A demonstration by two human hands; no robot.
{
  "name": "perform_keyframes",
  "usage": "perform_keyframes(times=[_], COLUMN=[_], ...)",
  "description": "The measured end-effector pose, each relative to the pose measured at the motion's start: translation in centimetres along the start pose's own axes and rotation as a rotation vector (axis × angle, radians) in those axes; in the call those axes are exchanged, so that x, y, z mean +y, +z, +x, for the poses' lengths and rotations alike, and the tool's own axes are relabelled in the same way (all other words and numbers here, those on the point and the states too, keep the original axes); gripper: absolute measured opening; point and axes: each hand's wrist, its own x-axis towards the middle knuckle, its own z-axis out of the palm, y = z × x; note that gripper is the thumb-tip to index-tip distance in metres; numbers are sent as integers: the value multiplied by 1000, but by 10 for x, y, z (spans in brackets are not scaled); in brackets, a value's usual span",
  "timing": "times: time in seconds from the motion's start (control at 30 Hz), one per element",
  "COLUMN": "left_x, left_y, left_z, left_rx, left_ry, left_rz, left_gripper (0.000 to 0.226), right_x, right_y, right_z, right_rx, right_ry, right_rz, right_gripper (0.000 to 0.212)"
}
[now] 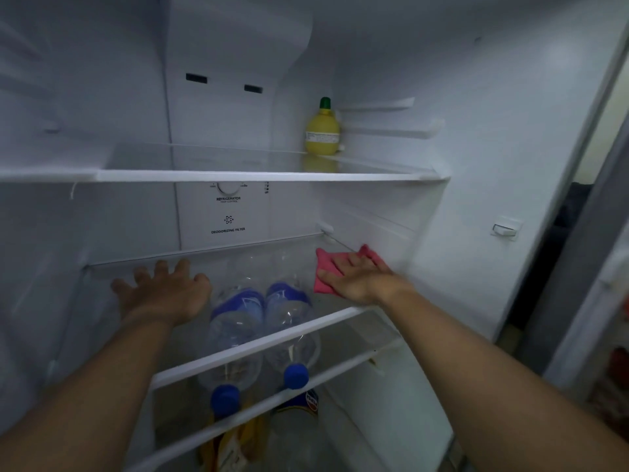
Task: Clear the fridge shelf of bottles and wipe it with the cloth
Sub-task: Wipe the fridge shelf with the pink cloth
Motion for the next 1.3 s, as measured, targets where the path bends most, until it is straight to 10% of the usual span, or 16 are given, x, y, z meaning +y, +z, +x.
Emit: perform_keyframes(times=[0.63,1.0,1.3], left_x=[1,0,0], left_y=[5,5,7], left_z=[6,7,8], left_rx=[11,31,20], left_ry=[-12,3,-6], left_rz=[17,27,23], left_gripper=[62,61,62], right_x=[-90,-5,-83], right_y=[-2,4,-5], right_z=[-1,53,-40], right_rx=[-9,79,-68], right_ry=[-361,-75,-91], right_rz=[74,-4,121], right_gripper=[72,109,80])
